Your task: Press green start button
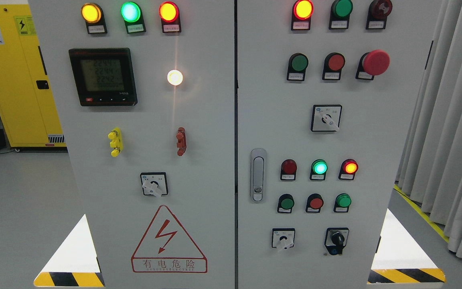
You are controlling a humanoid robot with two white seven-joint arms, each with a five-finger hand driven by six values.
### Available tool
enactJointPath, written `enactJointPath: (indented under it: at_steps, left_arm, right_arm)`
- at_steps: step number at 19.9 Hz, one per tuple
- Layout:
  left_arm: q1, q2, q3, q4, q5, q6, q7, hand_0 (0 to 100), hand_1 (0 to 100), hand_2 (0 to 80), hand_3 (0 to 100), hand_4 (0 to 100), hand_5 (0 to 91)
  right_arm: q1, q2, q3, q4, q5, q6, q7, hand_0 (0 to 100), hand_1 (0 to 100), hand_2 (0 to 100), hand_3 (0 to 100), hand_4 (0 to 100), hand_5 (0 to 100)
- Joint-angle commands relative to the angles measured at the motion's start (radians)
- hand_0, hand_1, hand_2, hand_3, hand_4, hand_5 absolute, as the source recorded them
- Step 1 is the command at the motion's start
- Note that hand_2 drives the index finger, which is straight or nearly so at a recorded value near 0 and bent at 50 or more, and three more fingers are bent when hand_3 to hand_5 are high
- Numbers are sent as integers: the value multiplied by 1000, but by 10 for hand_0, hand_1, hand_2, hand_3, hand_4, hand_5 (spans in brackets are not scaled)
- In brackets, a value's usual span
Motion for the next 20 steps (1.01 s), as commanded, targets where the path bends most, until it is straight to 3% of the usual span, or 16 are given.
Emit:
enactJointPath:
  at_steps: [1,10,12,15,17,20]
  left_arm:
    - [-31,20,0,-26,0,0,0,120,556,0,0,0,0]
    - [-31,20,0,-28,0,0,0,120,556,0,0,0,0]
    - [-31,20,0,-28,0,0,0,120,556,0,0,0,0]
    - [-31,19,0,-28,0,0,0,120,556,0,0,0,0]
    - [-31,17,0,-28,0,0,0,120,556,0,0,0,0]
    - [-31,16,0,-28,0,0,-2,120,556,0,0,0,0]
  right_arm:
    - [0,-1,-2,13,-1,-28,-11,222,397,0,0,0,0]
    - [-1,-1,11,5,5,-54,-15,218,393,0,0,0,0]
    - [-1,-1,37,-13,17,-124,-18,218,392,0,0,0,0]
    - [-6,0,130,-67,17,-234,-39,211,394,0,0,0,0]
    - [0,2,162,-139,17,-310,-53,204,404,0,0,0,0]
    - [40,3,178,-313,49,-350,-54,201,411,0,1,0,0]
